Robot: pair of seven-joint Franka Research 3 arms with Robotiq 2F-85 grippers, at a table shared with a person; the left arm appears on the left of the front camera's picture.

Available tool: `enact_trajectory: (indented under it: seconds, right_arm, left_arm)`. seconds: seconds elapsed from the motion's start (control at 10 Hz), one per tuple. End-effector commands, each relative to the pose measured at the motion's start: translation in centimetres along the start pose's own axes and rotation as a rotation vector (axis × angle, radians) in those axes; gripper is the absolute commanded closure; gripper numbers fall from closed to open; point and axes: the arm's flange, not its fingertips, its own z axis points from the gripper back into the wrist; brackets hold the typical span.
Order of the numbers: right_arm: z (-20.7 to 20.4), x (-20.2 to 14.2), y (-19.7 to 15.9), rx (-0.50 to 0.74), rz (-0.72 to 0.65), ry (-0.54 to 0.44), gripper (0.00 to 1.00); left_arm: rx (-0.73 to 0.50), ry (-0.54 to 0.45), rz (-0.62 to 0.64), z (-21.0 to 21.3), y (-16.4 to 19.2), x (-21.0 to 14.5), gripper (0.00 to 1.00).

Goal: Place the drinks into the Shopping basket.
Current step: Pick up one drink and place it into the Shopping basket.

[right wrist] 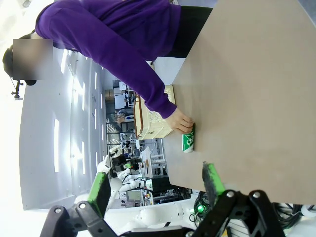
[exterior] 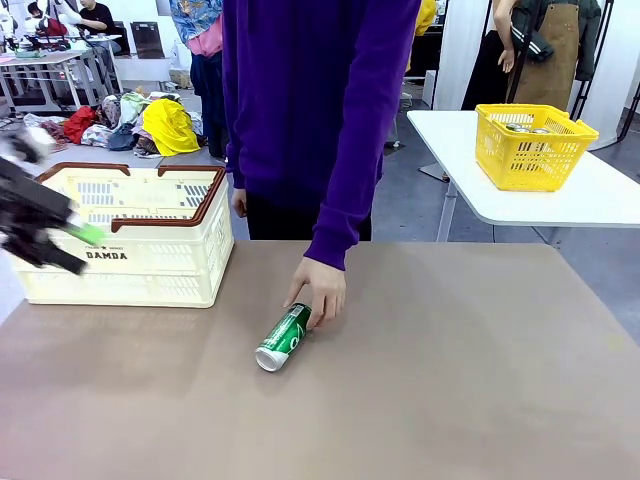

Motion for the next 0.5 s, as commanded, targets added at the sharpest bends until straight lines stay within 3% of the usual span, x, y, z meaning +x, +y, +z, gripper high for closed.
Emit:
enact_trajectory:
  seconds: [0.0,0.2,0.4]
  right_arm:
    - [0.0,0.1,0.2,0.023,0.004,-0.01,0.0]
    - [0.0,0.1,0.2,0.023,0.004,-0.01,0.0]
    - [0.0,0.1,0.2,0.023,0.004,-0.01,0.0]
  left_arm:
    - [0.131,0.076,-0.025,-4.7,0.6,1.3,0.0]
    - [0.222,-0.047,-0.032,-6.7,0.8,2.6,0.0]
    - [0.18,-0.113,0.024,-2.7,1.6,2.3,0.0]
